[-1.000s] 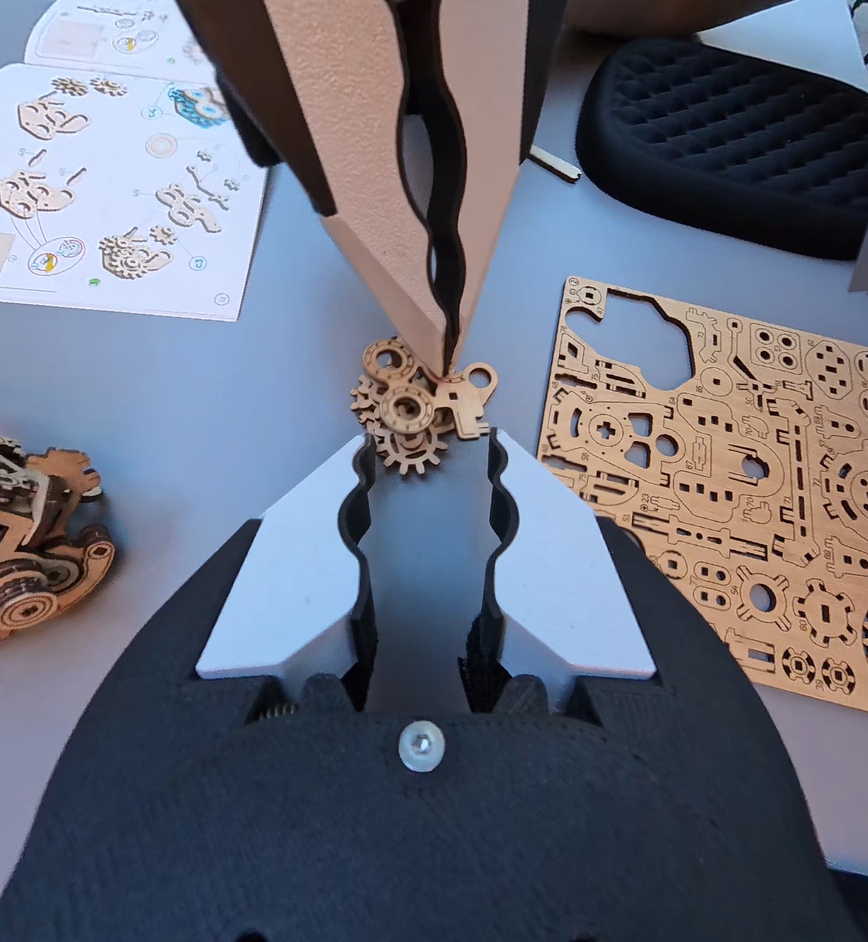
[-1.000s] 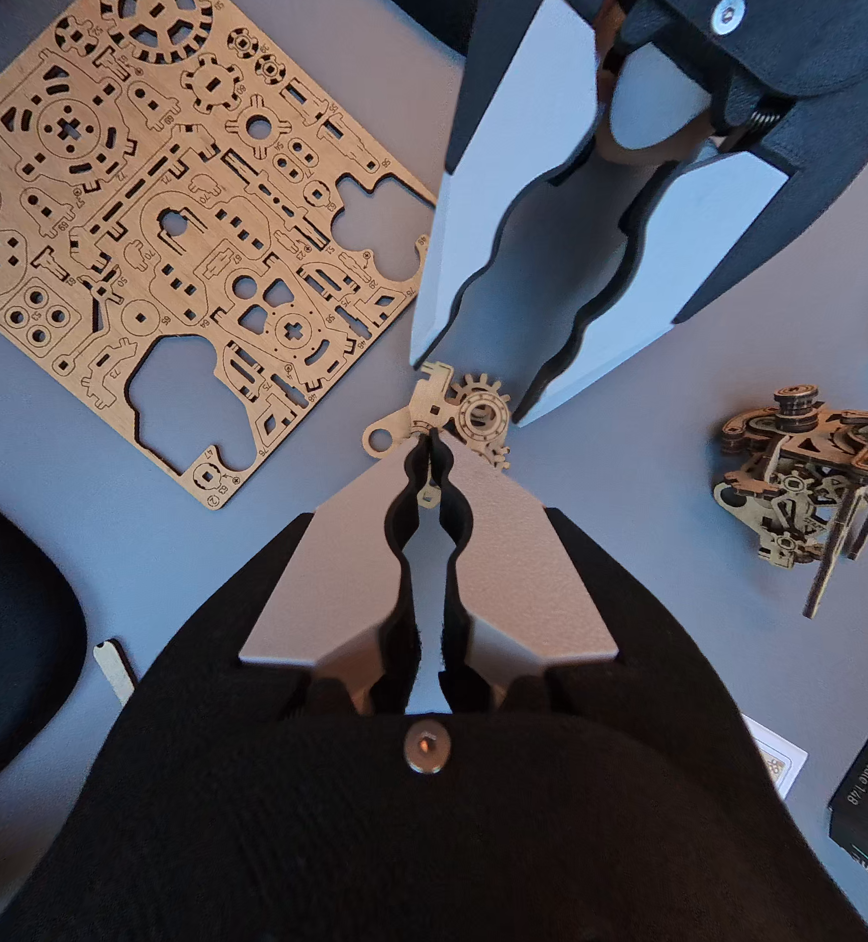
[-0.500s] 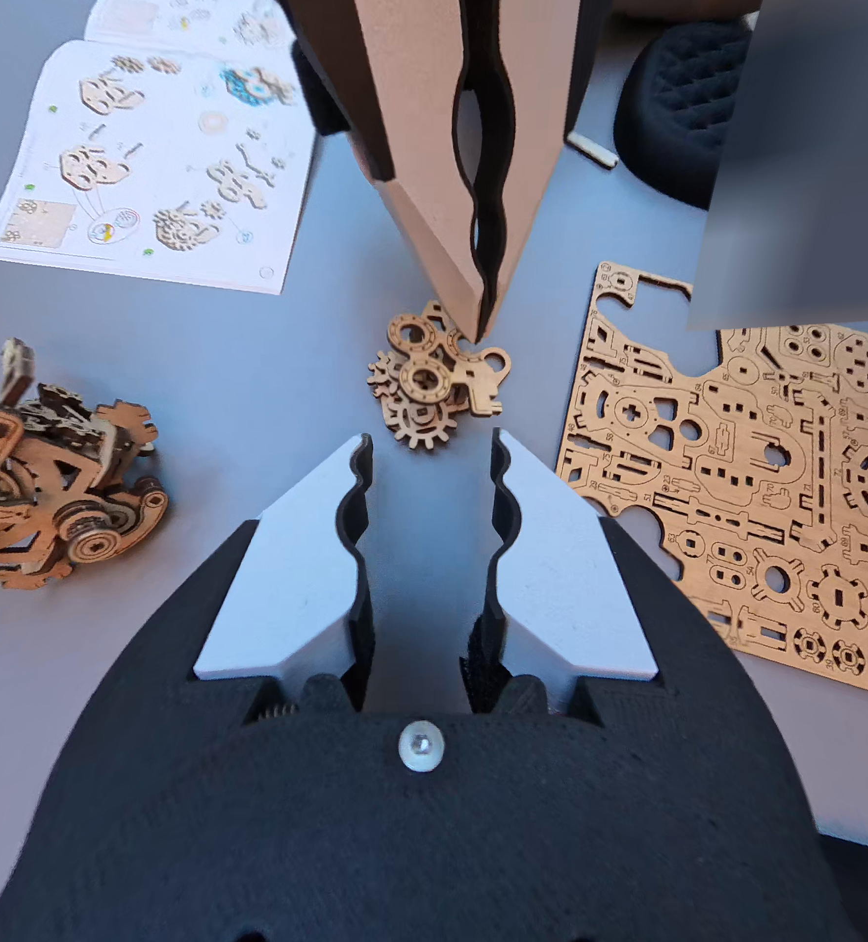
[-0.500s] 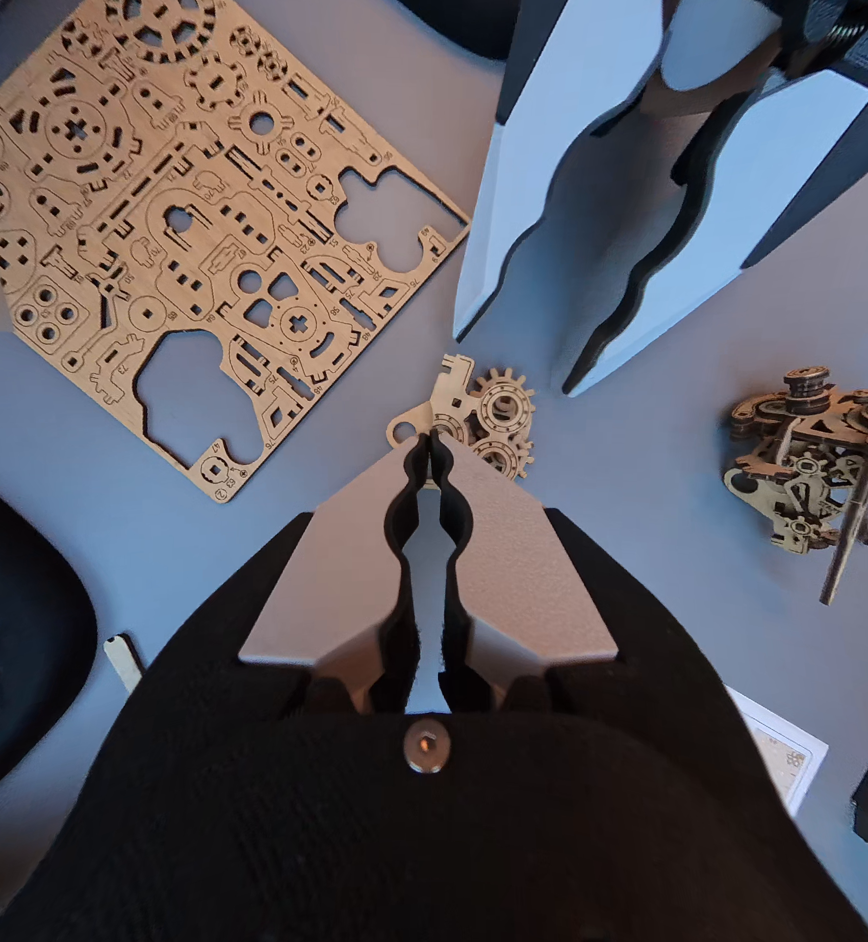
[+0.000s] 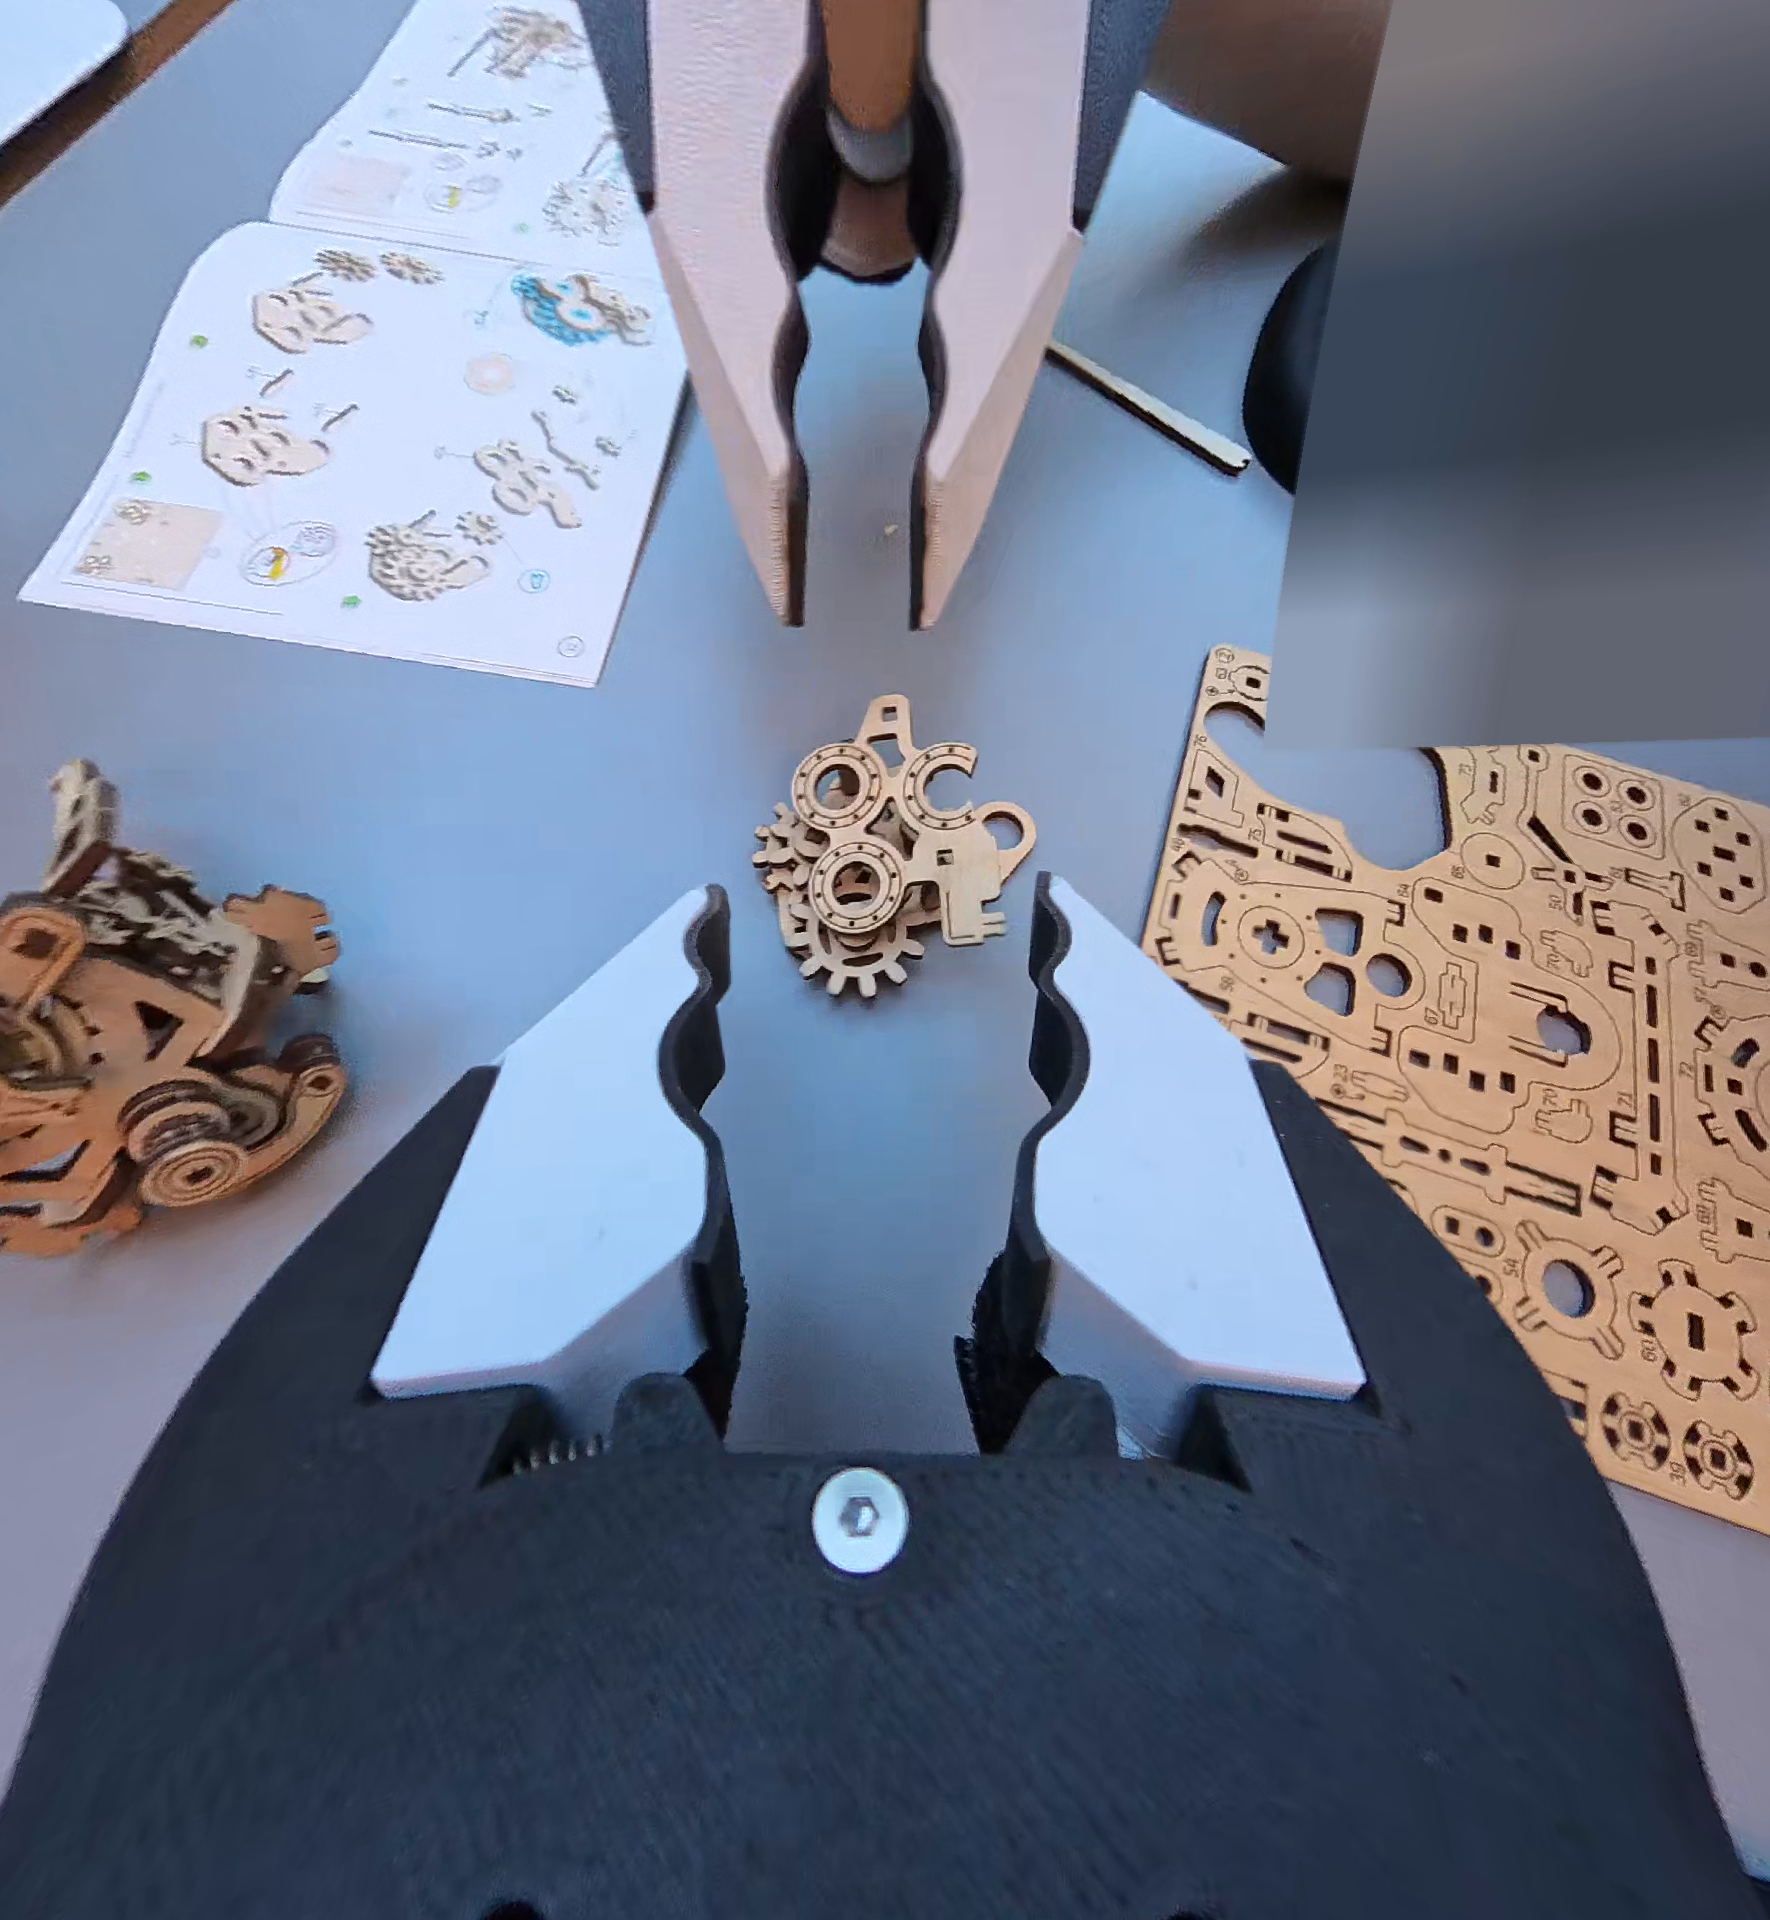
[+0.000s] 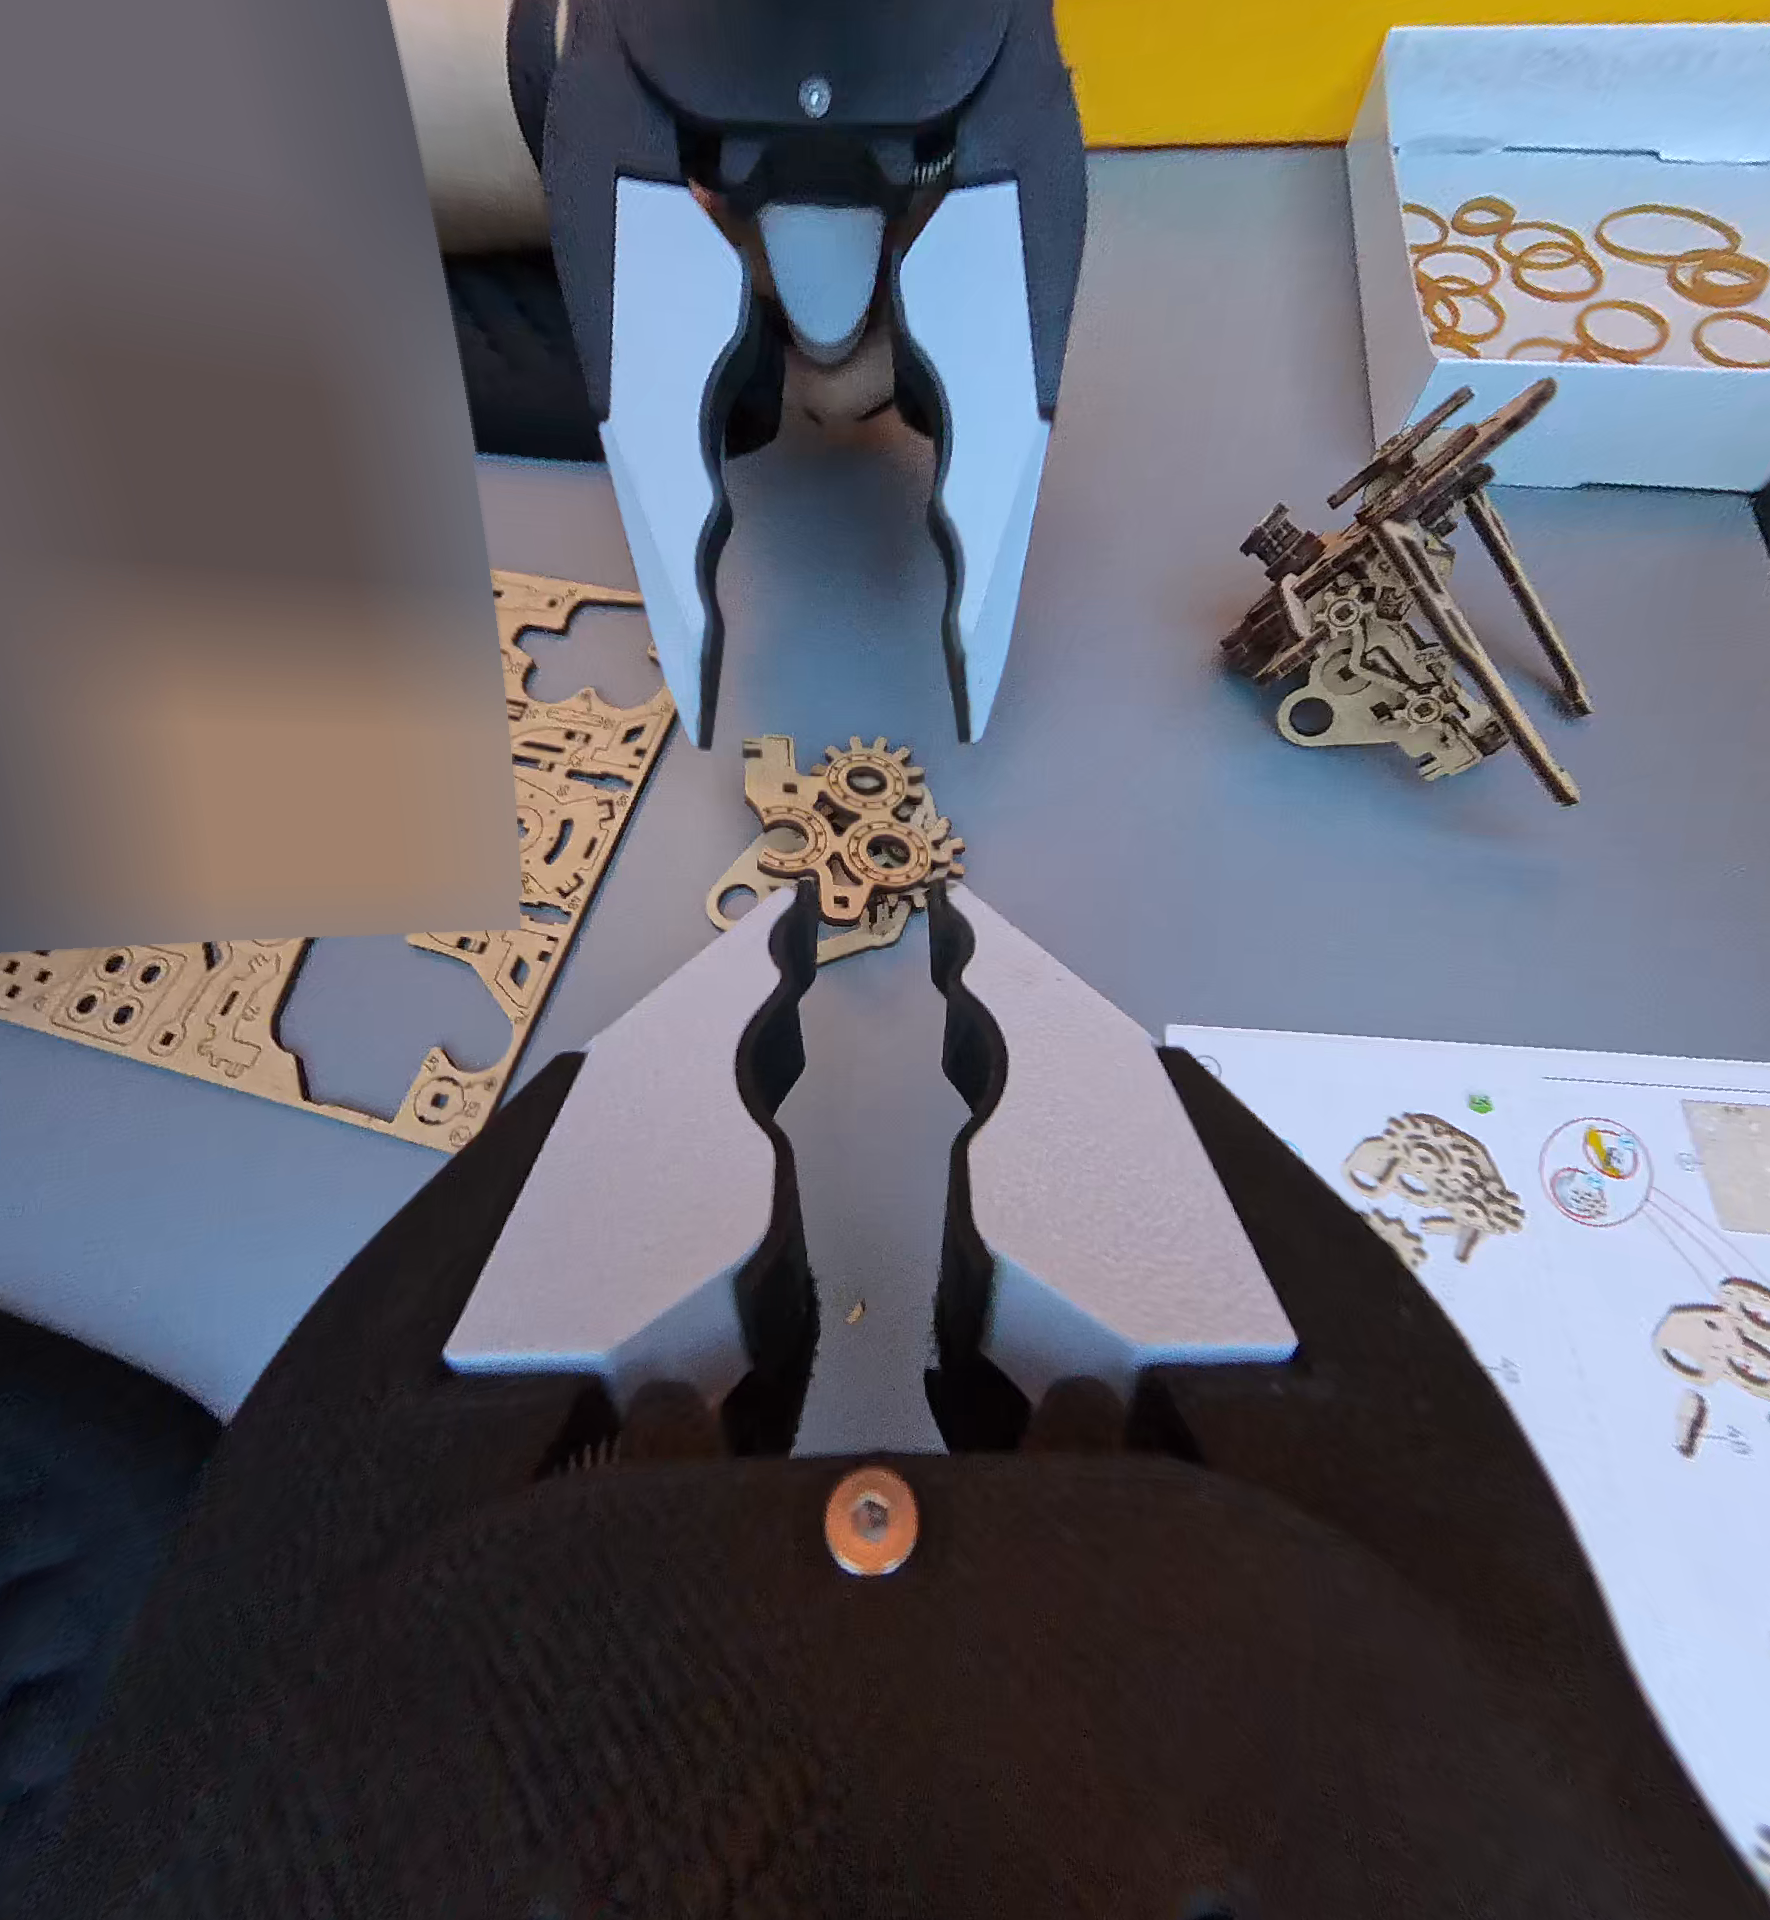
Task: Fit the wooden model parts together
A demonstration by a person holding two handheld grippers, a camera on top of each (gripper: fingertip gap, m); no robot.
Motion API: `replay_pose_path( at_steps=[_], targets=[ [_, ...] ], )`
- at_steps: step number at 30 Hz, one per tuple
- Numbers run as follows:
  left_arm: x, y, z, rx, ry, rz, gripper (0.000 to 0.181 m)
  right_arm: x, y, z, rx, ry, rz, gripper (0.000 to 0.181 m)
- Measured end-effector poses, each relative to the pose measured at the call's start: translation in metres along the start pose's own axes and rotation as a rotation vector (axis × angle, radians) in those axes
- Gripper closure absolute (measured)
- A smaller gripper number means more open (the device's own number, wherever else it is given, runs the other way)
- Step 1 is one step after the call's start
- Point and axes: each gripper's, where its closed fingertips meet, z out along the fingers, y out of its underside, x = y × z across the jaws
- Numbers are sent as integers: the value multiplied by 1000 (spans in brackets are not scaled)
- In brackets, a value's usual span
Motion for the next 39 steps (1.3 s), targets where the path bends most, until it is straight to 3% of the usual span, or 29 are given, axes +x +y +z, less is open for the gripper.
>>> replay_pose_path(
  at_steps=[8,13,23,39],
  targets=[
    [5,-4,10,17,22,-12,123,-6,7,9,65,-65,-118,156],
    [3,-6,13,23,20,-34,125,0,4,11,93,-97,-55,155],
    [0,-7,11,55,75,-106,133,-1,13,17,12,-211,103,155],
    [5,2,15,12,66,-77,135,0,10,16,34,-210,121,157]
  ],
)
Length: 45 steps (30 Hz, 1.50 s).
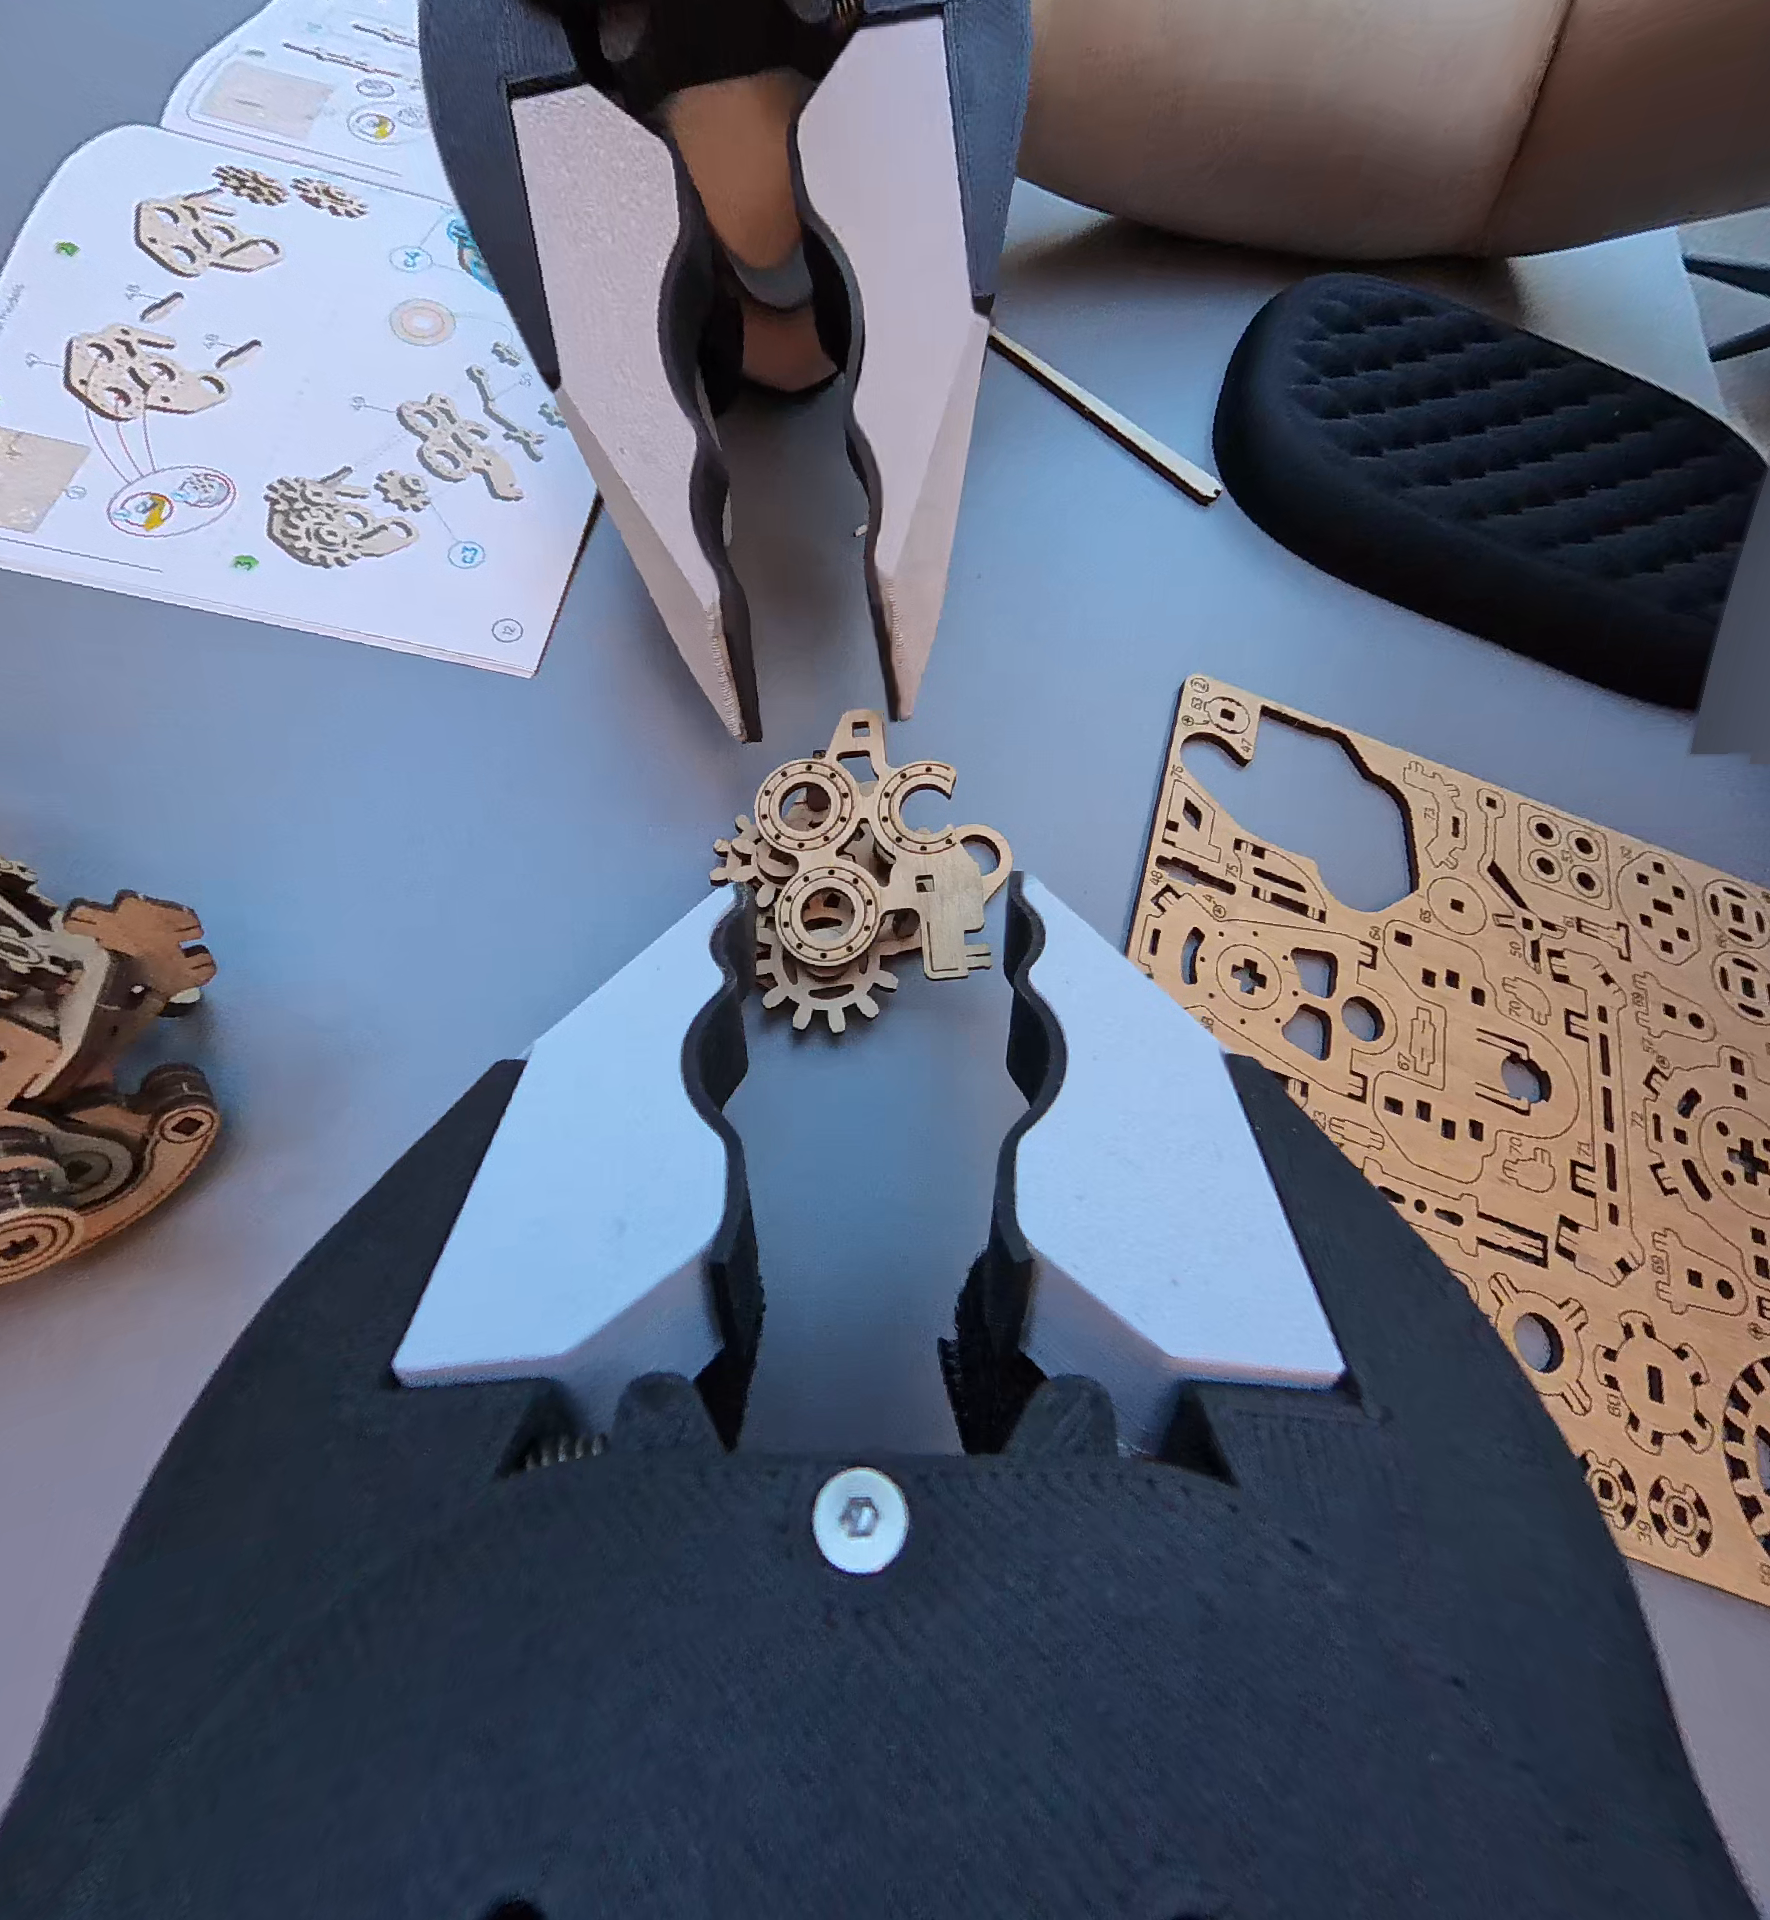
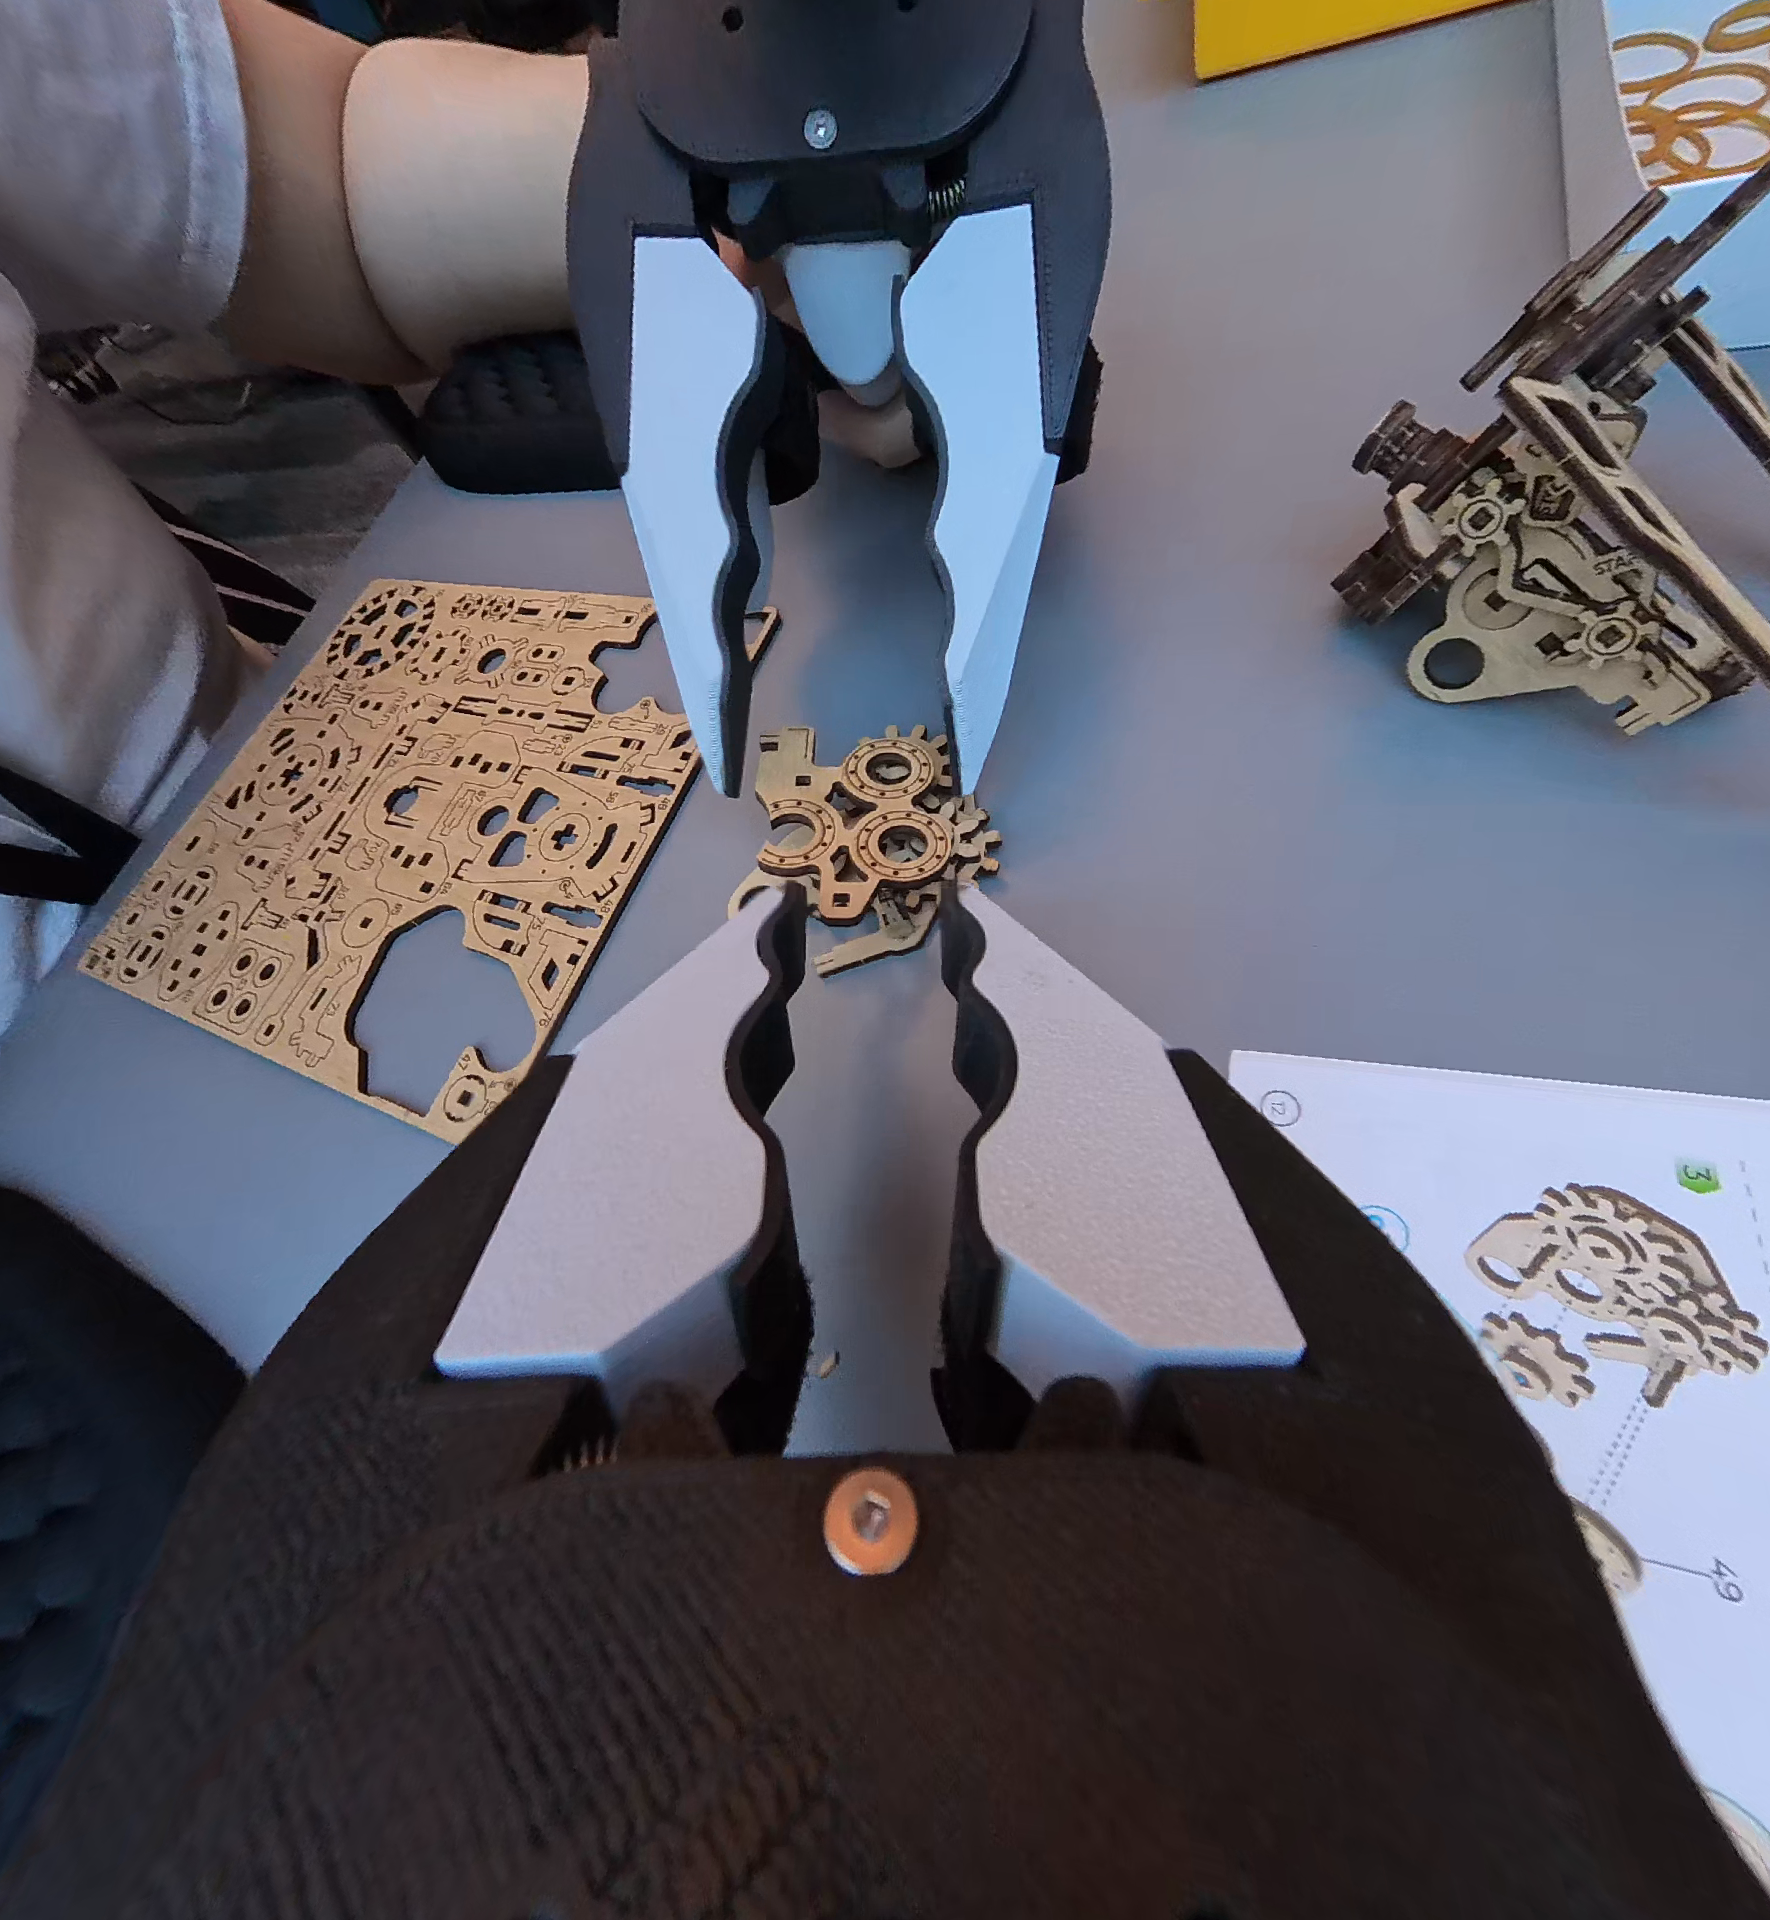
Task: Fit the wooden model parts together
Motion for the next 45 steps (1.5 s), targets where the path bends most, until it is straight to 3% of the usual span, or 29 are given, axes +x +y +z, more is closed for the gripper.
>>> replay_pose_path(
  at_steps=[32,37,42,45],
  targets=[
    [-4,-1,2,-10,-72,1,143,2,4,4,-23,55,0,164],
    [-5,0,2,-31,-95,-5,143,-2,8,4,-39,58,-6,174],
    [-4,2,1,-68,-132,53,143,-7,11,4,-59,64,-40,161],
    [-3,2,1,-77,-136,61,143,-8,-1,-1,13,70,-46,161]
  ],
)
